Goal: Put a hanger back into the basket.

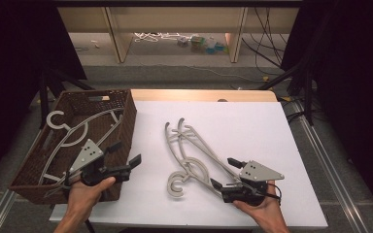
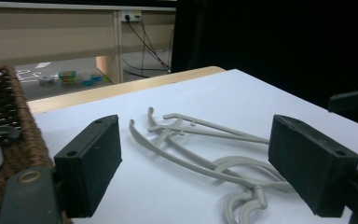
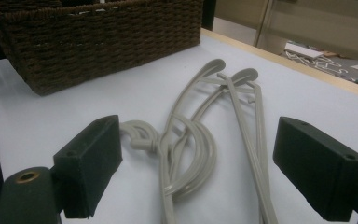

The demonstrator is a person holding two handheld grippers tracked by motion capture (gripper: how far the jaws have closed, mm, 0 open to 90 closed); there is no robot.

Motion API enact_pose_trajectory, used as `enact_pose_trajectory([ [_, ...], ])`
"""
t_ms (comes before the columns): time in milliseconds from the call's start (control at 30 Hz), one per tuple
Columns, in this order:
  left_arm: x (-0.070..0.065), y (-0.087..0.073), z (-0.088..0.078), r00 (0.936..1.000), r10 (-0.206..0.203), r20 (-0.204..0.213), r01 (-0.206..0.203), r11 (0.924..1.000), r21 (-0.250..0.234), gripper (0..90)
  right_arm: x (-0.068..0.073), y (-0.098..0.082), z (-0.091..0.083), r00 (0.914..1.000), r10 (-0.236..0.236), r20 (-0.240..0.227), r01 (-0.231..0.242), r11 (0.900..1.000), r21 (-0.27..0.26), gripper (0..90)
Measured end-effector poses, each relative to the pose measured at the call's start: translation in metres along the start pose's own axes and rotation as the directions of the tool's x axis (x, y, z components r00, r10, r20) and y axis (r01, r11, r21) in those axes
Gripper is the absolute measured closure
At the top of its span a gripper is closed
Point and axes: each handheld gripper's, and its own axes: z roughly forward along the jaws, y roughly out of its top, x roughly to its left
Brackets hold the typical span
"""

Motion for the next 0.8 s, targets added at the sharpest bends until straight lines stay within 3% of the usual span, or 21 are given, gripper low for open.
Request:
enact_pose_trajectory([
  [67,-0.002,-0.004,0.0,0.9999,0.013,-0.004,-0.013,0.9999,0.0,16.8,0.0,0.0,0.0,1.0,0.001,0.001,-0.001,1.0,0.001,16.3],
  [167,-0.005,-0.008,0.0,0.9998,0.003,-0.02,-0.003,1.0,0.003,17.0,-0.001,0.0,0.001,0.9999,-0.016,0.006,0.016,1.0,-0.022,16.3],
  [300,-0.006,-0.018,0.001,0.9992,0.037,-0.015,-0.037,0.9993,0.001,17.0,0.0,-0.001,0.001,0.9998,-0.017,0.008,0.017,1.0,-0.01,16.3],
  [333,-0.007,-0.019,0.0,0.9996,0.022,-0.02,-0.022,0.9997,0.01,17.0,0.0,-0.001,0.001,0.9998,-0.016,0.009,0.016,1.0,-0.011,16.3],
  [500,-0.01,-0.027,0.001,0.9989,0.036,-0.029,-0.036,0.9994,-0.001,17.0,0.001,-0.002,0.002,0.9999,-0.016,0.004,0.016,1.0,-0.015,16.3],
  [800,-0.016,-0.041,0.004,0.9968,0.079,-0.011,-0.079,0.9968,0.001,16.9,0.003,-0.004,0.005,0.9999,-0.008,-0.008,0.008,1.0,0.025,16.2],
])
